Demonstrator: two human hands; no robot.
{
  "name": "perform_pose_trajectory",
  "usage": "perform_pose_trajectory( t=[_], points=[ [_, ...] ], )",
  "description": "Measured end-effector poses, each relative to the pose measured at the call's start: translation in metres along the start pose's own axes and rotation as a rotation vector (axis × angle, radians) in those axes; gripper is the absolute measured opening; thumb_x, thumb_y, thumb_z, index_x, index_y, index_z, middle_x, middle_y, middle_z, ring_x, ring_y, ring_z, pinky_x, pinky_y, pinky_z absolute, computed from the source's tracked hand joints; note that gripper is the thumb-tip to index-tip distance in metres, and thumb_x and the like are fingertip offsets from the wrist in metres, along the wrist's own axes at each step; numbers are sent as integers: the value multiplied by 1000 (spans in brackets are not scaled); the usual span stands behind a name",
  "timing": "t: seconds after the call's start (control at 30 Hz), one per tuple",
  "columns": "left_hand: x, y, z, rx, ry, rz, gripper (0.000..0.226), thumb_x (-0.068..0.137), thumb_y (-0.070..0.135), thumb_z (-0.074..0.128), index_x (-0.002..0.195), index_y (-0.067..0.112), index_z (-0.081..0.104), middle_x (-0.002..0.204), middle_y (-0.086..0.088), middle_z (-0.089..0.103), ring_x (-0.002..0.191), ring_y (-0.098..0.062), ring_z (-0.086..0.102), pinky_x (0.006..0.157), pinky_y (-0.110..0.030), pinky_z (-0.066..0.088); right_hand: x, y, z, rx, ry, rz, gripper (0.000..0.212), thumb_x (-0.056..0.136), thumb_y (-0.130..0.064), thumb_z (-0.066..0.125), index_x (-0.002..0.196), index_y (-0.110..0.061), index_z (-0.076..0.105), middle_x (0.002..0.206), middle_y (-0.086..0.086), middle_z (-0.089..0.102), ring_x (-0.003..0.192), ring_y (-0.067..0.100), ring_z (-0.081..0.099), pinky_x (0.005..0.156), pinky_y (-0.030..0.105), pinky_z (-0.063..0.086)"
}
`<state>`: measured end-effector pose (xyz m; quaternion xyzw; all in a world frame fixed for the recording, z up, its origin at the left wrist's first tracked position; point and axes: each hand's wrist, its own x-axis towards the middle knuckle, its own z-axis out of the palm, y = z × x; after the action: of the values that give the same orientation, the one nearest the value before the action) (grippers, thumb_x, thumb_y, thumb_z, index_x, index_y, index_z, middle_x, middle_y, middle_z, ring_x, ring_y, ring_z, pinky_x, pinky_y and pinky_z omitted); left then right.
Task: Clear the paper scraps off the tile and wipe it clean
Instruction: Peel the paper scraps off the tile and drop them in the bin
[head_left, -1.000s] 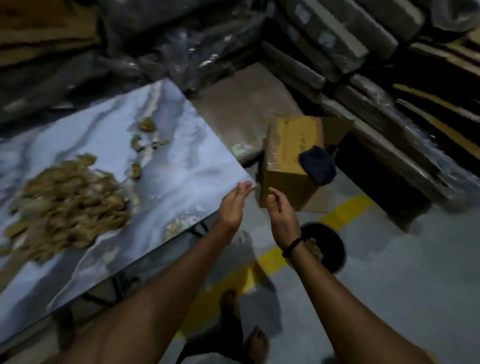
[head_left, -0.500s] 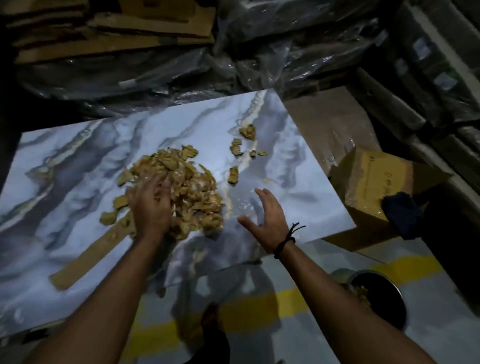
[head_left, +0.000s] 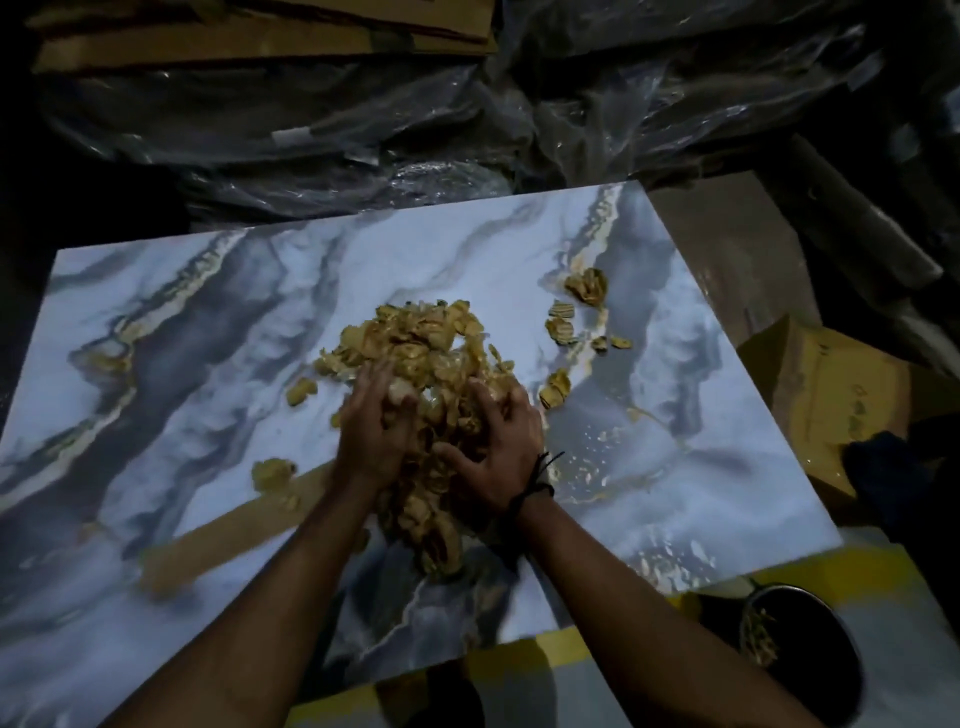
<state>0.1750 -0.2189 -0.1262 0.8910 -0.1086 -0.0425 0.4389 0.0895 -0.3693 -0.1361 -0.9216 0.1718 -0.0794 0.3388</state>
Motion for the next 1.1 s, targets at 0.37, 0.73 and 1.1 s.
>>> perform_pose_trajectory(
  t=[0.37, 0.73, 1.1],
  points=[
    [38, 13, -30, -39, 357, 120, 75, 89, 70, 23, 133, 15, 51, 137, -11, 52, 128, -24, 45, 106, -44, 37, 49, 14, -43, 73, 241, 32, 82, 71, -87, 38, 135, -36, 50, 149, 13, 37, 136, 34, 34, 107, 52, 35],
    [59, -17, 0, 73, 16, -50, 86, 79, 82, 25, 146, 28, 31, 154, -7, 30, 142, -23, 25, 111, -54, 27, 90, 11, -18, -36, -62, 17, 103, 63, -96, 17, 146, -38, 32, 153, 11, 34, 141, 28, 31, 113, 52, 26],
    [62, 32, 48, -473, 171, -107, 53, 84, 58, 43, 126, 28, 55, 131, -1, 57, 123, -15, 51, 103, -41, 43, 93, 1, 14, 403, 33, -6, 79, 73, -82, 47, 123, -21, 61, 126, 7, 58, 117, 23, 54, 97, 46, 46]
  ],
)
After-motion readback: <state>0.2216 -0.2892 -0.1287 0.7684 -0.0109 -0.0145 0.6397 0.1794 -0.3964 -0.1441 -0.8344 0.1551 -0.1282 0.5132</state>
